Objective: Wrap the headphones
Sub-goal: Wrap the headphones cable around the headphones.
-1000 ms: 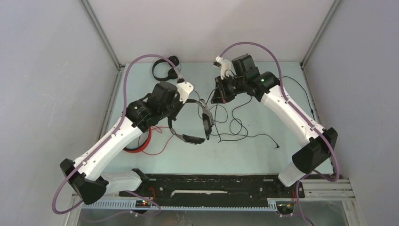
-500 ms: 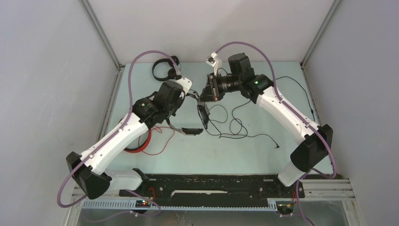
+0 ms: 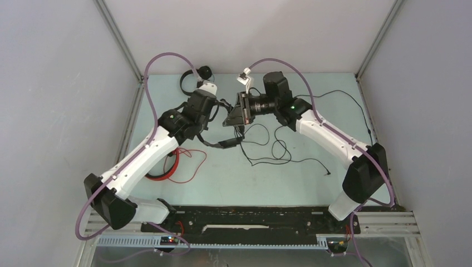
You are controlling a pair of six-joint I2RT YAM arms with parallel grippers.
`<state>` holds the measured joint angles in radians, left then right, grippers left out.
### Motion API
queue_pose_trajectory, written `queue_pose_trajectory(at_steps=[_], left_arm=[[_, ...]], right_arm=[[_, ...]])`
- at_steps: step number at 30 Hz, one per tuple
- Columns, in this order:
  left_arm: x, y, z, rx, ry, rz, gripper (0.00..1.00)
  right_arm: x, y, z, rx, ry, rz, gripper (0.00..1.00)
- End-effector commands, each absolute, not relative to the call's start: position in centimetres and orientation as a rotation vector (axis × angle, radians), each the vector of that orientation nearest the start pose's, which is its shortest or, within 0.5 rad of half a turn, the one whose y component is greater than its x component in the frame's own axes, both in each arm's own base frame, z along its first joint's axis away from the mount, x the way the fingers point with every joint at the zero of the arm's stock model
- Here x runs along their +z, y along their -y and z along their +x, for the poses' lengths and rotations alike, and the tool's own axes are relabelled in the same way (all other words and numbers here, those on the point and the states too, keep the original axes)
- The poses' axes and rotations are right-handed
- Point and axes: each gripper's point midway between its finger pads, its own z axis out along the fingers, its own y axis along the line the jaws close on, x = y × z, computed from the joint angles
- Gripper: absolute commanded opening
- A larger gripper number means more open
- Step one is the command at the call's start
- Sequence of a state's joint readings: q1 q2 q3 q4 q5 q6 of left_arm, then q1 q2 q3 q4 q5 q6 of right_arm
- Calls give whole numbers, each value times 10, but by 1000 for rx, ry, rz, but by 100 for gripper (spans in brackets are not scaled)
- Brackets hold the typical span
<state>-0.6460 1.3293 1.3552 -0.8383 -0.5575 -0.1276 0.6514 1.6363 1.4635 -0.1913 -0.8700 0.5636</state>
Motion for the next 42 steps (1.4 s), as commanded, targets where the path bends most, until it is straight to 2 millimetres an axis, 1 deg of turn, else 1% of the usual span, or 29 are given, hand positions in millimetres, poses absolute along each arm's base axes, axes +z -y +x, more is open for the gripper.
queue_pose_trajectory(at_steps=[1, 7, 9, 14, 16, 18, 22, 26, 29, 31, 35, 39, 42], left_arm=[[292, 124, 333, 151, -2058, 77, 0], [300, 116, 340, 111, -2010, -30, 0], [308, 118, 340, 55, -1985, -57, 0], [323, 122, 339, -51, -1922, -128, 0], [328, 127, 338, -109, -1906, -124, 0], [332, 130, 335, -147, -1900, -128, 0], [339, 130, 328, -190, -1889, -142, 0], [344, 124, 324, -199, -1869, -175, 0], [349, 122, 322, -213, -1854, -197, 0], [353, 123, 320, -245, -1844, -205, 0], [361, 136, 318, -332, -1822, -158, 0], [368, 139, 316, -372, -1815, -162, 0], [374, 142, 314, -414, -1810, -162, 0]], right_arm=[[317, -399, 249, 1660, -1928, -780, 11], [310, -409, 242, 1628, -1908, -803, 12], [302, -409, 239, 1608, -1898, -823, 12], [291, -406, 243, 1446, -1847, -843, 15], [287, -404, 239, 1385, -1786, -893, 15], [280, -401, 238, 1312, -1737, -900, 16], [279, -396, 232, 1209, -1608, -920, 18], [282, -394, 228, 1121, -1492, -922, 20], [282, -396, 224, 1102, -1449, -934, 21], [276, -397, 222, 1095, -1431, -947, 22], [266, -402, 214, 1115, -1371, -1002, 25], [257, -401, 203, 1147, -1278, -1038, 29], [251, -398, 201, 1132, -1199, -1025, 30]])
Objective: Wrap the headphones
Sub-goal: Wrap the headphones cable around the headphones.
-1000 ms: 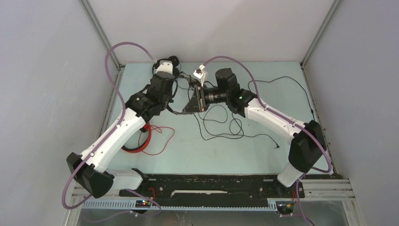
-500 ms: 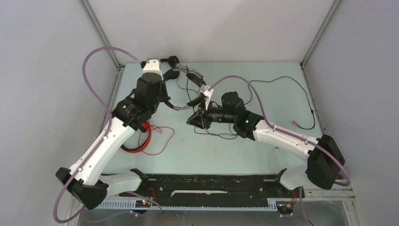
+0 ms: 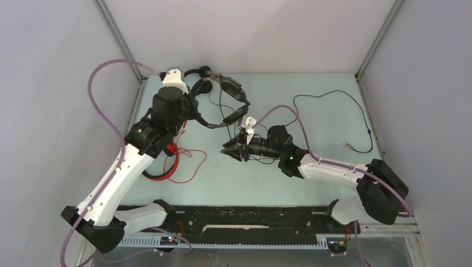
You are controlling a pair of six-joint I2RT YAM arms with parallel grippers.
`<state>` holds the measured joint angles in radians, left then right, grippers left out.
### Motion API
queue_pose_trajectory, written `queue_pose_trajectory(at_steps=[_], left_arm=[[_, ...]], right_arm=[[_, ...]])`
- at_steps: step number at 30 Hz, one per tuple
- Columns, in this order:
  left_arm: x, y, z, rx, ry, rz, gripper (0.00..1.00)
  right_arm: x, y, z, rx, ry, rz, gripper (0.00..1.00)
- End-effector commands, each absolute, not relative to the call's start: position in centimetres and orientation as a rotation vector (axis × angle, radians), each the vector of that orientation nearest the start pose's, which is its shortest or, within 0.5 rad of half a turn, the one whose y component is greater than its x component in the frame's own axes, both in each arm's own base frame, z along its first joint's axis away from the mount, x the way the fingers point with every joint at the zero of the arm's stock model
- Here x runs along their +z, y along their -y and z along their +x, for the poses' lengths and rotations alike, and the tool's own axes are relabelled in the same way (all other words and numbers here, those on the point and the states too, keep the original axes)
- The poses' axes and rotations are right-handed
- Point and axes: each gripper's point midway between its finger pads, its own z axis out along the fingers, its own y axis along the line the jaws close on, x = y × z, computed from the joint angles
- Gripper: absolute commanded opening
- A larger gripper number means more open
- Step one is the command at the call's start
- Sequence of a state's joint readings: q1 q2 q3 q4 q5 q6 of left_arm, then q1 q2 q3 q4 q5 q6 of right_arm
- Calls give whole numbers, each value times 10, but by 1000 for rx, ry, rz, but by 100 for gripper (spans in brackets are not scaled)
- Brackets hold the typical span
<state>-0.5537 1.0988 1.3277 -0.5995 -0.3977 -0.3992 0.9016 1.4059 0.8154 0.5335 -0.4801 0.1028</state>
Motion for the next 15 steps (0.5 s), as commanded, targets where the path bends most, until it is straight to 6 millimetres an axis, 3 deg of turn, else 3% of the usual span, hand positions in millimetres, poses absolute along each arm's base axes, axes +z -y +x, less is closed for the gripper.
queue_pose_trajectory(at_steps=[1, 6, 15], left_arm=[[376, 144, 313, -429, -1809, -161, 0], [381, 147, 306, -477, -1805, -152, 0], [391, 149, 298, -535, -1797, -152, 0]], right_arm=[[247, -398, 200, 1124, -1180, -1027, 31], [226, -396, 198, 1102, -1149, -1053, 40], [175, -393, 203, 1101, -1215, -1078, 41]])
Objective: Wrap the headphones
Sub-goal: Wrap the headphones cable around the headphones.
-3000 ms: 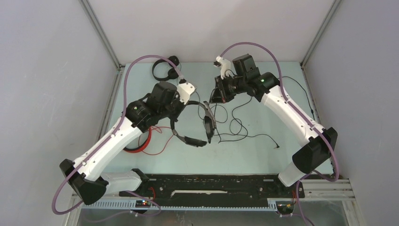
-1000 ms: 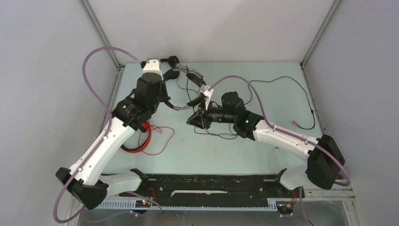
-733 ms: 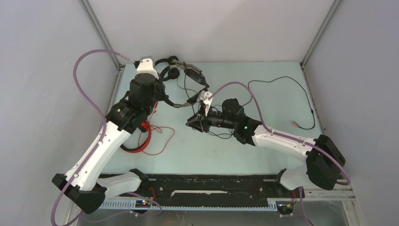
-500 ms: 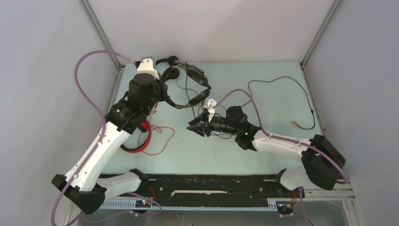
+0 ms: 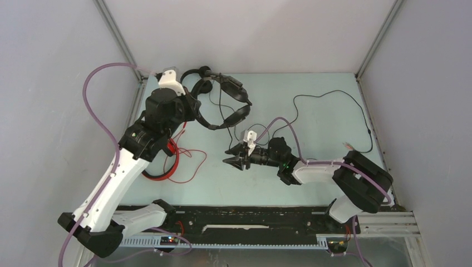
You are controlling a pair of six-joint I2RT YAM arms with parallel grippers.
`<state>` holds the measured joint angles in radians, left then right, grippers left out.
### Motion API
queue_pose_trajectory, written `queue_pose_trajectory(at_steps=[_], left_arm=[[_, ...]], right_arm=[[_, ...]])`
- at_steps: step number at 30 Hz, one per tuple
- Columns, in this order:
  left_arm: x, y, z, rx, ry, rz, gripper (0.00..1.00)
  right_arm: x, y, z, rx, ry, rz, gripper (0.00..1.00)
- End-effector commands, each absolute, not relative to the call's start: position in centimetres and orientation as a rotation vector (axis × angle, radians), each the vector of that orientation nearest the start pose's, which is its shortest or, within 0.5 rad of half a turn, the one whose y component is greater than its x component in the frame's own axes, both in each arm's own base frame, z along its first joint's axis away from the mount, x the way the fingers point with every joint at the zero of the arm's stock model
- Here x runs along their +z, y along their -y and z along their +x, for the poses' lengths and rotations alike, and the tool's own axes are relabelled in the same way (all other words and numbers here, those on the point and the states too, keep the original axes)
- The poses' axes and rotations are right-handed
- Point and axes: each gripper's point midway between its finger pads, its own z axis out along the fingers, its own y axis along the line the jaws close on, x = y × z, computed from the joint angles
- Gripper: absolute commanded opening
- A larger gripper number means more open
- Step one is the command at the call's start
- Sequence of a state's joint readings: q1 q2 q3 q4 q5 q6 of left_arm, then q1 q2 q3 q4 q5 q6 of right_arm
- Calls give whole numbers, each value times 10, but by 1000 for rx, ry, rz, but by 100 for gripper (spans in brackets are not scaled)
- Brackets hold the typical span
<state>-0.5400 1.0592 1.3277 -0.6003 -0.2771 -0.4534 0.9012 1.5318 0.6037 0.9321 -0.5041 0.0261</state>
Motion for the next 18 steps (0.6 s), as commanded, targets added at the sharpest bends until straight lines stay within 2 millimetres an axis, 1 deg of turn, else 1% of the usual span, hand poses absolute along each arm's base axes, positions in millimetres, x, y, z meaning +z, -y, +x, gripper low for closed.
queue_pose_trajectory(at_steps=[1, 4, 8, 11, 12, 13, 18], left_arm=[[392, 150, 297, -544, -1795, -150, 0], [394, 150, 294, -558, -1794, -149, 0], [400, 152, 291, -617, -1788, -150, 0], [408, 158, 286, -690, -1773, -139, 0], [412, 158, 284, -702, -1763, -139, 0], [415, 158, 281, -712, -1755, -139, 0], [426, 150, 276, -728, -1732, -150, 0]], right_arm=[[169, -392, 202, 1104, -1219, -1081, 41], [157, -388, 203, 1114, -1240, -1072, 38], [142, -386, 205, 1107, -1283, -1064, 27], [134, -386, 209, 1106, -1312, -1043, 11], [132, -387, 209, 1106, -1320, -1038, 2], [131, -386, 210, 1103, -1326, -1033, 0], [129, -381, 221, 1093, -1374, -977, 0]])
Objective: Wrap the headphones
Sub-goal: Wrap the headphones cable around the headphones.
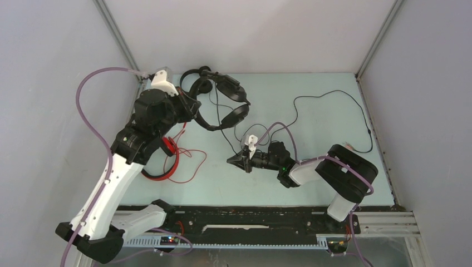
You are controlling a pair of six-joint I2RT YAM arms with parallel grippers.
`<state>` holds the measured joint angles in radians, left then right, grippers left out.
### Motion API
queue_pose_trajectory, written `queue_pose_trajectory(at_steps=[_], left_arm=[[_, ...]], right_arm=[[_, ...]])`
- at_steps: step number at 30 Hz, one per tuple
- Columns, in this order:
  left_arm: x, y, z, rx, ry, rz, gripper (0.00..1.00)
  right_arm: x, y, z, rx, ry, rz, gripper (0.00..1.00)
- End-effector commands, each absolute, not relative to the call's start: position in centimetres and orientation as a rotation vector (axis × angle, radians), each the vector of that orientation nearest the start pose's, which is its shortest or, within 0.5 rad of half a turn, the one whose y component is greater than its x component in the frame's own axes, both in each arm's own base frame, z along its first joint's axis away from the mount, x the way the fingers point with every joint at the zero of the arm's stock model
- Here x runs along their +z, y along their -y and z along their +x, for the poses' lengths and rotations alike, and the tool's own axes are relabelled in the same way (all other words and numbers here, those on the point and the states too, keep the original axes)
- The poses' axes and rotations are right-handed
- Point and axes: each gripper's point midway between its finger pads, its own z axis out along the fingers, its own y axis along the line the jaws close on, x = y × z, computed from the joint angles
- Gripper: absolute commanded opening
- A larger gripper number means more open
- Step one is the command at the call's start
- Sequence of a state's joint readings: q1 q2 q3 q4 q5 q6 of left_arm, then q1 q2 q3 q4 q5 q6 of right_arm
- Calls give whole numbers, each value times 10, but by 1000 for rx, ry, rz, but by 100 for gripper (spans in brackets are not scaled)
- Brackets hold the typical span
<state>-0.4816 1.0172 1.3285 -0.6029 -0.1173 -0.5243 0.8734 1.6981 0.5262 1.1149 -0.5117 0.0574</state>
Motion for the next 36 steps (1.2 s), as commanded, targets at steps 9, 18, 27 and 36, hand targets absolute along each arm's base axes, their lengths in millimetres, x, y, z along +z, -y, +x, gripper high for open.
queue_pose_trajectory(at_steps=[9, 18, 27, 36], left_arm=[[430, 158, 265, -811, -1735, -115, 0], [434, 164, 255, -796, -1755, 54, 0], [374, 191, 221, -844, -1898, 514, 0], [322, 185, 227, -679, -1960, 768, 0]], right_arm=[[111, -379, 223, 1155, -1427, -960, 7], [110, -368, 238, 1196, -1466, -886, 0], [168, -318, 287, 1232, -1579, -650, 0], [232, -289, 279, 1220, -1872, -672, 0]])
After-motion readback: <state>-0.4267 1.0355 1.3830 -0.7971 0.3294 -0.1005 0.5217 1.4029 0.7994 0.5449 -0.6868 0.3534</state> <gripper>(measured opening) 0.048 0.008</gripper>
